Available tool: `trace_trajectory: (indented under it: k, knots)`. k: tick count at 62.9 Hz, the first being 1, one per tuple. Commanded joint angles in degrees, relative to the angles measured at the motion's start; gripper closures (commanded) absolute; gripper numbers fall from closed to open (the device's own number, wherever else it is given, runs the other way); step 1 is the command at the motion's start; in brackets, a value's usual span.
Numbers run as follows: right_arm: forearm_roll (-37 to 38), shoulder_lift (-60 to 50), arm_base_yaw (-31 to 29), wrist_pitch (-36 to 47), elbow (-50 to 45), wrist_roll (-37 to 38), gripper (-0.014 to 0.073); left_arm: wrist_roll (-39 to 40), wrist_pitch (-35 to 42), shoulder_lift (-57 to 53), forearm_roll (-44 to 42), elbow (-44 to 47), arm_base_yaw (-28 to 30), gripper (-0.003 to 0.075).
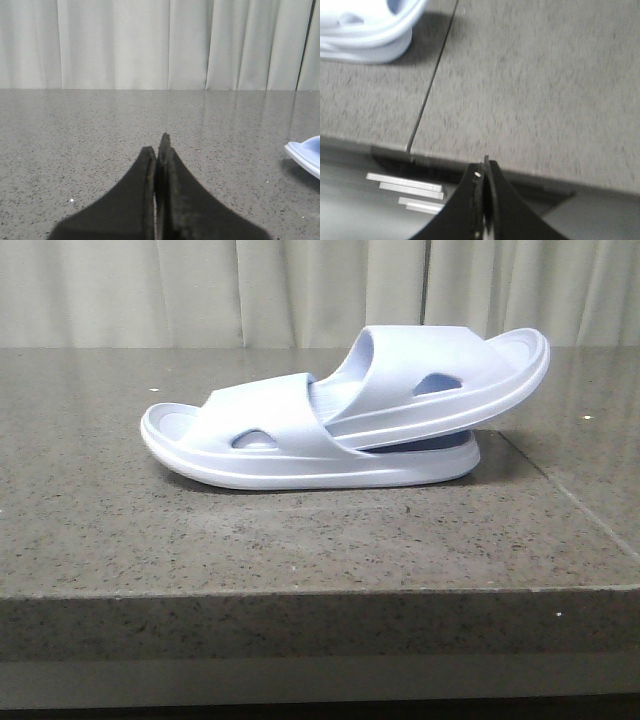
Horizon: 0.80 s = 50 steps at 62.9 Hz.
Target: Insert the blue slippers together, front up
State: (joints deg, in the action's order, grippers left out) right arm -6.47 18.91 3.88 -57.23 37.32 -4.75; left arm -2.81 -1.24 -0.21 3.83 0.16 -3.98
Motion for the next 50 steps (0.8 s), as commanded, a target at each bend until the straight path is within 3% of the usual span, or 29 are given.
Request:
trace_trajectory:
  k: [1, 12, 24, 35, 50]
  knots:
    - [0.78, -2.68, 0.70, 14.11, -4.42, -0.52, 0.0660, 0.59, 4.70, -0.99, -0.09, 0.44, -0.34, 0.0741]
    - [0.78, -9.97, -0.26, 35.61, -19.47, -0.52, 0.0660, 0.59, 4.70, -0.99, -0.09, 0.44, -0.34, 0.0741]
    - [0.67, -15.77, -0.48, 50.60, -31.60, -0.52, 0.0660, 0.59, 4.70, -0.89, -0.09, 0.44, -0.34, 0.0741]
    - [0.67, -20.70, -0.48, 57.94, -38.75, -0.52, 0.0660, 0.59, 4.70, -0.89, -0.09, 0.44, -0.34, 0.0741]
    - [0.67, -20.49, -0.54, 57.23, -38.53, -0.52, 0.0660, 0.59, 4.58, -0.89, -0.09, 0.44, -0.34, 0.0741]
